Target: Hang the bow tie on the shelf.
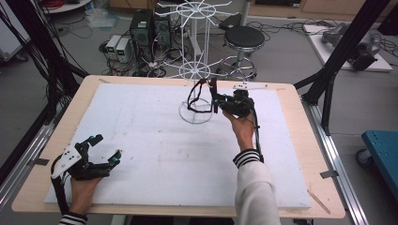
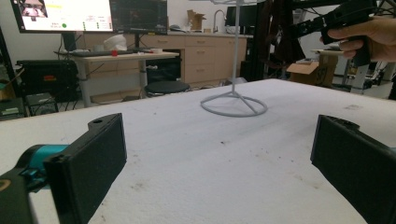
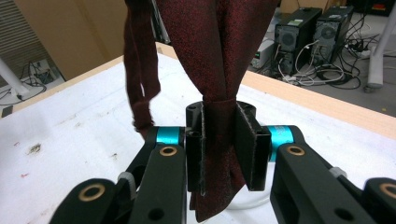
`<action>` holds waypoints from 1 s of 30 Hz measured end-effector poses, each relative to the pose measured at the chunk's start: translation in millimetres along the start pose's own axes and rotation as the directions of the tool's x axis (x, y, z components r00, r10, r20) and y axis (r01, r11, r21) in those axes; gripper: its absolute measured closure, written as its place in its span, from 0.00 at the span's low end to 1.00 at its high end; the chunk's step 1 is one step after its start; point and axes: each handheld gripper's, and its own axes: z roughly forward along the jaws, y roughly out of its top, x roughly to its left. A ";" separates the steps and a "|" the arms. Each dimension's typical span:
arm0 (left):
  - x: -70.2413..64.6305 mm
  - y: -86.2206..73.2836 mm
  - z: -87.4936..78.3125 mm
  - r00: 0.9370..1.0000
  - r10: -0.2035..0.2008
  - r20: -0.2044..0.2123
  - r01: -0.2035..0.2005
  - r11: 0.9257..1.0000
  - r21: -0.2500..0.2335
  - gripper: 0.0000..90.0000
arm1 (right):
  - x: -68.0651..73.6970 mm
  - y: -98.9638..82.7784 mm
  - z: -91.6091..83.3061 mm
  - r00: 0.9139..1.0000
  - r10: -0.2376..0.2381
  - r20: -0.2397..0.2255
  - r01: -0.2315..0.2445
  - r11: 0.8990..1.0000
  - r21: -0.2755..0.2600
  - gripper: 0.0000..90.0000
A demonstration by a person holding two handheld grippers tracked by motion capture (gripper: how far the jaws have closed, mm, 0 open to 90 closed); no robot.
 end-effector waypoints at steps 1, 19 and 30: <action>0.1 0.0 0.0 1.000 0.001 0.001 -0.001 1.000 0.000 0.04 | 0.1 -0.5 0.2 1.000 -0.003 0.001 0.003 1.000 0.000 0.83; -0.1 0.0 -0.4 1.000 0.005 -0.001 -0.005 1.000 0.000 0.04 | 21.2 -23.9 -42.4 0.979 -0.129 0.157 0.148 0.982 -0.117 0.01; -0.9 -0.2 -0.6 1.000 0.012 -0.001 -0.012 1.000 -0.005 0.04 | 26.1 -114.2 -124.3 0.961 -0.109 0.254 0.167 0.960 -0.223 0.01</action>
